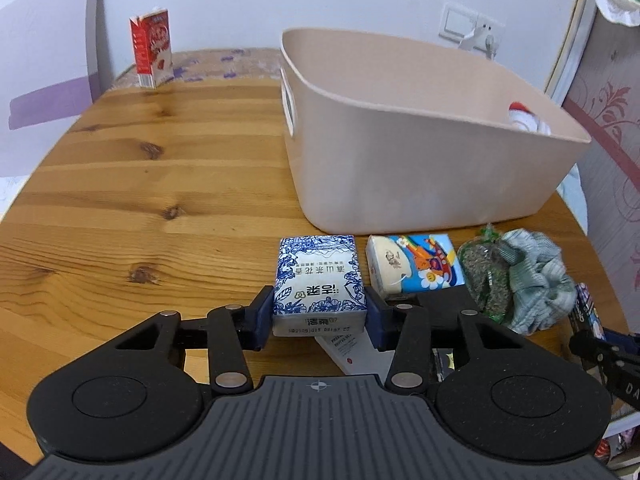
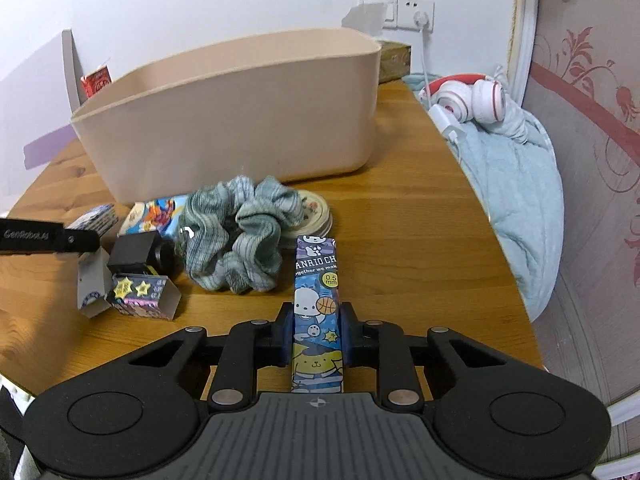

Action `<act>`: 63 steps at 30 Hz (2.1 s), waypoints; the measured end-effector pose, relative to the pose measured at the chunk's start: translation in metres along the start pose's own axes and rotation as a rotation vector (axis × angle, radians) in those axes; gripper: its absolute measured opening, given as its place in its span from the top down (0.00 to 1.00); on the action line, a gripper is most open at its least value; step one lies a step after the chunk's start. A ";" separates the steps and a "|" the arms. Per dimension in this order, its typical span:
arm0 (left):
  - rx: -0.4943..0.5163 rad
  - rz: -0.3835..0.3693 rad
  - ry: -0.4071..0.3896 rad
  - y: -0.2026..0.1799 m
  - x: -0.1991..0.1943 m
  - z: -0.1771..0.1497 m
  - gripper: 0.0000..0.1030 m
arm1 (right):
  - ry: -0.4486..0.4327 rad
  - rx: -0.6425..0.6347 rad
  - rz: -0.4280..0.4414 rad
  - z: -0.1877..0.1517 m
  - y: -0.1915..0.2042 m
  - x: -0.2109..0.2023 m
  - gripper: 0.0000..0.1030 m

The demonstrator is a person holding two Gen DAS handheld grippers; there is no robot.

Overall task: Organize objects
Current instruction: 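Carry both boxes over the beige bin and open both tools to drop them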

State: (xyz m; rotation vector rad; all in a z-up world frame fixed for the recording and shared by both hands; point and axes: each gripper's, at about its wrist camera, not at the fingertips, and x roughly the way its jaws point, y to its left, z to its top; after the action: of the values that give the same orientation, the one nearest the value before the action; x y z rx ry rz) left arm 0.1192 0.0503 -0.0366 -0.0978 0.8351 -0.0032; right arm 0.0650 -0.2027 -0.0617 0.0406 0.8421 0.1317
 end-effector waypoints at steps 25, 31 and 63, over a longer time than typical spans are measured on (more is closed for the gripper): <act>0.106 -0.001 -0.307 -0.039 -0.066 0.089 0.54 | -0.335 -0.063 0.062 0.102 0.010 -0.054 0.79; 0.146 0.018 -0.289 -0.052 -0.033 0.123 0.54 | -0.341 -0.054 0.096 0.138 0.011 -0.030 0.79; 0.196 0.032 -0.104 -0.066 0.018 0.123 0.20 | -0.276 -0.109 0.060 0.149 0.018 0.016 0.24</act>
State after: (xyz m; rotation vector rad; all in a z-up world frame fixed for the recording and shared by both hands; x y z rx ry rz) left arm 0.2251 -0.0059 0.0383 0.0993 0.7285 -0.0490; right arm 0.1851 -0.1802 0.0276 -0.0183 0.5572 0.2227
